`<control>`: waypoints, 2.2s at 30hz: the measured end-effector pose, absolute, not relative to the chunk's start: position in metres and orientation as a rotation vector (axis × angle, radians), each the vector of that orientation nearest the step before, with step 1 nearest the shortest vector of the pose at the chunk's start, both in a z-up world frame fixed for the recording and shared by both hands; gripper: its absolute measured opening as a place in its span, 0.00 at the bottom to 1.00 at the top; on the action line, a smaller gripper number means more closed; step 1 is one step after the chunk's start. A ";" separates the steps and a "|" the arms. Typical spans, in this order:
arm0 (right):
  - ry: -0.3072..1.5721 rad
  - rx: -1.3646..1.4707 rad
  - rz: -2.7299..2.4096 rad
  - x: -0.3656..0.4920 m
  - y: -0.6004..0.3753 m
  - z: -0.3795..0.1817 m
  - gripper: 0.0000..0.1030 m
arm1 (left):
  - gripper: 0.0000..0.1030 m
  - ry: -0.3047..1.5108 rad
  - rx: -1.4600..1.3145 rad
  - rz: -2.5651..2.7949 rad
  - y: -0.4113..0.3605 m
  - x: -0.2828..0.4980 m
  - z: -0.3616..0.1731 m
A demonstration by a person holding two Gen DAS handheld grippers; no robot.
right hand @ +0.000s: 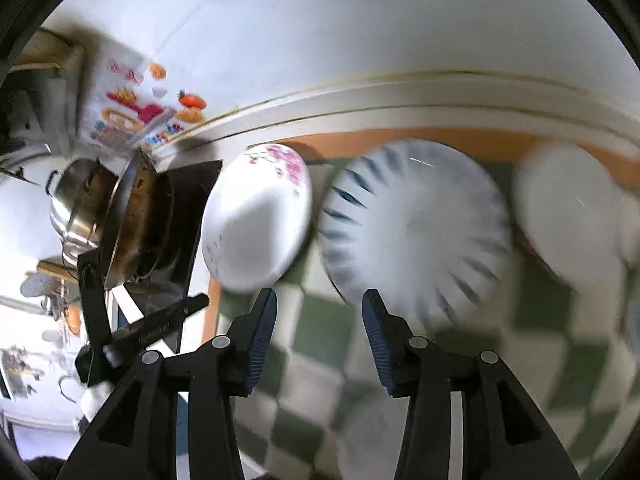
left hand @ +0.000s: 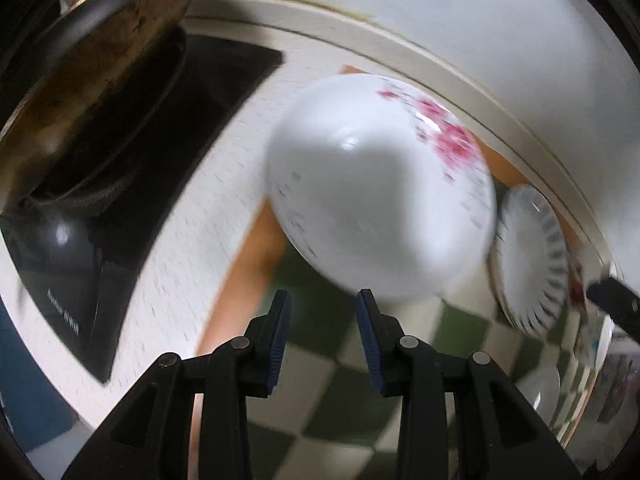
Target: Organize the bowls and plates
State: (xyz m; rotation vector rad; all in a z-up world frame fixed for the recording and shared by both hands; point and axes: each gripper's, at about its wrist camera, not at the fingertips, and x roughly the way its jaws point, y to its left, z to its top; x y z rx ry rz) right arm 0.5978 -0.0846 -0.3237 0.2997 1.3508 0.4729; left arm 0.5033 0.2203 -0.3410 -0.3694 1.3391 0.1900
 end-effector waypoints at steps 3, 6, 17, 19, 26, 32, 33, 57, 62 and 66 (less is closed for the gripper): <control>1.386 0.245 0.492 0.646 -0.039 -0.351 0.46 | 0.31 1.349 -0.388 0.204 0.229 0.526 -0.362; 1.415 0.188 0.482 0.685 -0.008 -0.374 0.46 | 0.31 1.366 -0.388 0.207 0.240 0.540 -0.373; 1.518 0.165 0.509 0.751 0.028 -0.438 0.16 | 0.30 1.369 -0.383 0.169 0.250 0.560 -0.396; 1.507 0.175 0.524 0.750 0.028 -0.439 0.15 | 0.28 1.355 -0.382 0.171 0.251 0.559 -0.396; 1.500 0.199 0.539 0.741 0.019 -0.438 0.14 | 0.27 1.343 -0.356 0.167 0.243 0.551 -0.386; 1.478 0.231 0.546 0.725 -0.003 -0.423 0.14 | 0.27 1.316 -0.333 0.131 0.221 0.532 -0.358; 1.473 0.238 0.547 0.721 -0.008 -0.418 0.14 | 0.27 1.312 -0.327 0.127 0.218 0.529 -0.353; 1.368 0.424 0.364 0.510 -0.231 -0.335 0.14 | 0.27 1.354 -0.120 -0.188 0.036 0.433 -0.285; 1.397 0.469 0.306 0.459 -0.273 -0.357 0.13 | 0.27 1.412 -0.066 -0.233 0.003 0.417 -0.307; 1.413 0.491 0.270 0.432 -0.297 -0.373 0.14 | 0.27 1.451 -0.021 -0.248 -0.017 0.406 -0.322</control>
